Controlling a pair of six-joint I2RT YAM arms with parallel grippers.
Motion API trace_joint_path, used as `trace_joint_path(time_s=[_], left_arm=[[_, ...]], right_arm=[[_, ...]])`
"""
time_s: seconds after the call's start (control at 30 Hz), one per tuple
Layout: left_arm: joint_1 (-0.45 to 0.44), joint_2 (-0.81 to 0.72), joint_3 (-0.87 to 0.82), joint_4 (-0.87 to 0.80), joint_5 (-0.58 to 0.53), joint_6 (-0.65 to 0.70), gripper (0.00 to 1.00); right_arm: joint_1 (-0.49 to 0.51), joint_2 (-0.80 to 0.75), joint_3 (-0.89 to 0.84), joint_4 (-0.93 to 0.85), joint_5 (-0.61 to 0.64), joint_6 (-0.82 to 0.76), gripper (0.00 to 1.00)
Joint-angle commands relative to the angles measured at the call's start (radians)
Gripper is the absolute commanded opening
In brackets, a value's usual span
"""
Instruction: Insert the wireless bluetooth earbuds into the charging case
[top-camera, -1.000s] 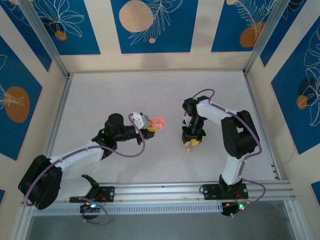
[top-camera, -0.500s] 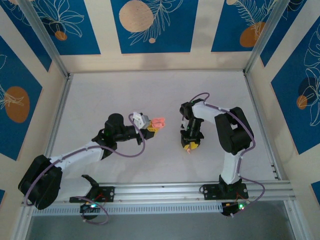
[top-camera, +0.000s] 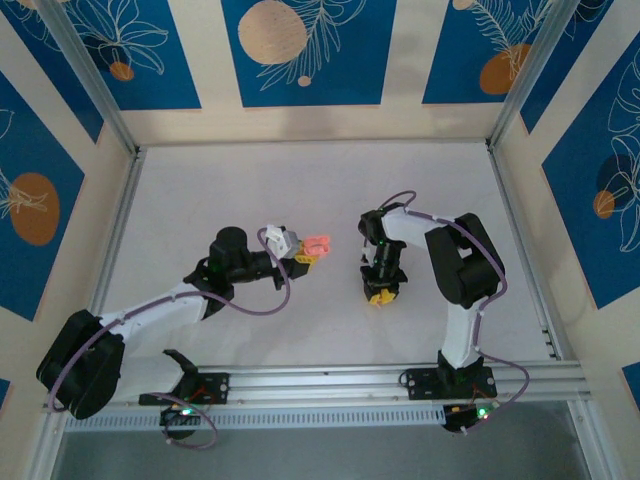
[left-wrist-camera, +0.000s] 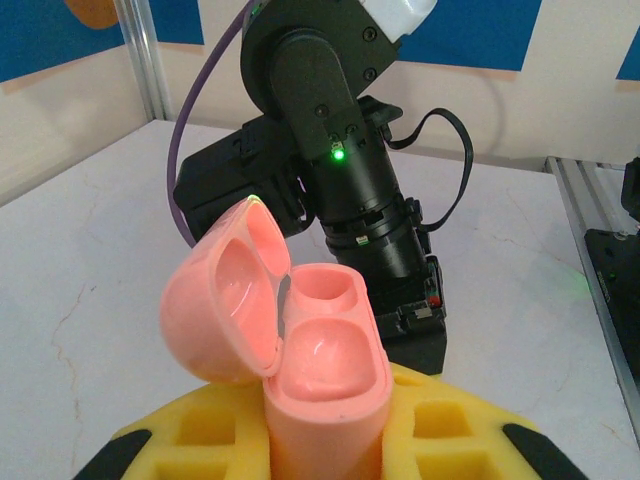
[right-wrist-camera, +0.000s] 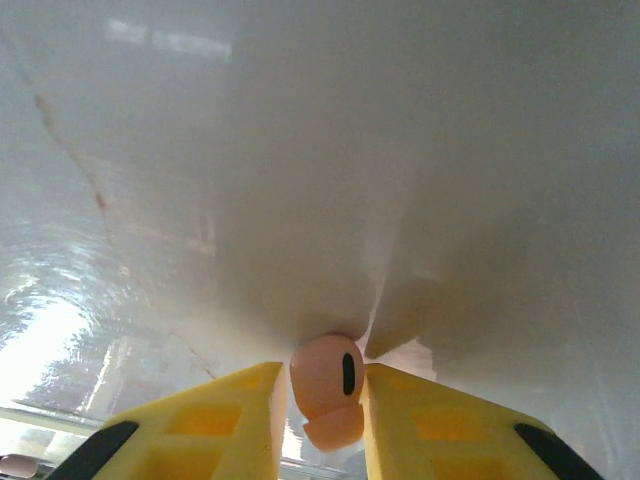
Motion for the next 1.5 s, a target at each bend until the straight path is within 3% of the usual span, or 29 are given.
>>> trace_joint_path(time_s=[0.0,0.17,0.83,1.47], left_arm=[[0.005,-0.011,0.012,-0.011,-0.002,0.008,0.20],[0.005,-0.014,0.012,-0.014,-0.002,0.007,0.20],[0.006,-0.027,0.013,-0.034,-0.007,0.010,0.20],[0.006,-0.026,0.015,-0.046,-0.012,0.014,0.20]], right_arm=[[0.010,0.011,-0.014,0.011,-0.007,0.008,0.26],[0.010,0.016,-0.014,0.020,0.000,0.009,0.31],[0.025,0.014,0.030,-0.019,0.034,0.009,0.31],[0.027,0.014,-0.009,0.036,0.042,0.017,0.21]])
